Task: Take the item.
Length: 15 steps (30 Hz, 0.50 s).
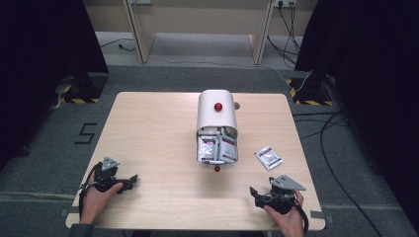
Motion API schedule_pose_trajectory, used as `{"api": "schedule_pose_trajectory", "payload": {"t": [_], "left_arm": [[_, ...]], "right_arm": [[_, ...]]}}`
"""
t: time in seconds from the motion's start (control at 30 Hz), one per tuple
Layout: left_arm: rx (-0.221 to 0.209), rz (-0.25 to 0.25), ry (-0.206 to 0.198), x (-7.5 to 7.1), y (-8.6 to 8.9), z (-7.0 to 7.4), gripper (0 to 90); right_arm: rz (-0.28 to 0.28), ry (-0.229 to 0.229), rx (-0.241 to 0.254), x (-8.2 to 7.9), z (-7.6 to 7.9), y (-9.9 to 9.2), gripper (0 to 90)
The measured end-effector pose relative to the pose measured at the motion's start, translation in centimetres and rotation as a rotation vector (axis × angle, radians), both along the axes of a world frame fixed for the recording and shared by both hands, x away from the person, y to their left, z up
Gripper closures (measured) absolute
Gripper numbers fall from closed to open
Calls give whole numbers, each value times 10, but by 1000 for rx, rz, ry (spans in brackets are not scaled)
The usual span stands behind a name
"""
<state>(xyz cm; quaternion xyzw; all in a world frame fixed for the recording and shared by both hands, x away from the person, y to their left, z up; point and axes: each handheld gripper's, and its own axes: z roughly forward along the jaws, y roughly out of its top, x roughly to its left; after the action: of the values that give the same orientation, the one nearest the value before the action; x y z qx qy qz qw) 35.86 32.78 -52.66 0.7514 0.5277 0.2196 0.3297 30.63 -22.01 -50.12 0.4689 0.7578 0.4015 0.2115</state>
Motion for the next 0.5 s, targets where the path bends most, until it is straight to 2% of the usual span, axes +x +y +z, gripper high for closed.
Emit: {"api": "schedule_pose_trajectory", "payload": {"t": [0.33, 0.5], "left_arm": [[0, 1, -1, 0, 0, 0, 0], [0, 1, 0, 0, 0, 0, 0]], "right_arm": [[-14, 10, -4, -11, -7, -3, 170], [-21, 8, 14, -17, -11, -5, 164]]}}
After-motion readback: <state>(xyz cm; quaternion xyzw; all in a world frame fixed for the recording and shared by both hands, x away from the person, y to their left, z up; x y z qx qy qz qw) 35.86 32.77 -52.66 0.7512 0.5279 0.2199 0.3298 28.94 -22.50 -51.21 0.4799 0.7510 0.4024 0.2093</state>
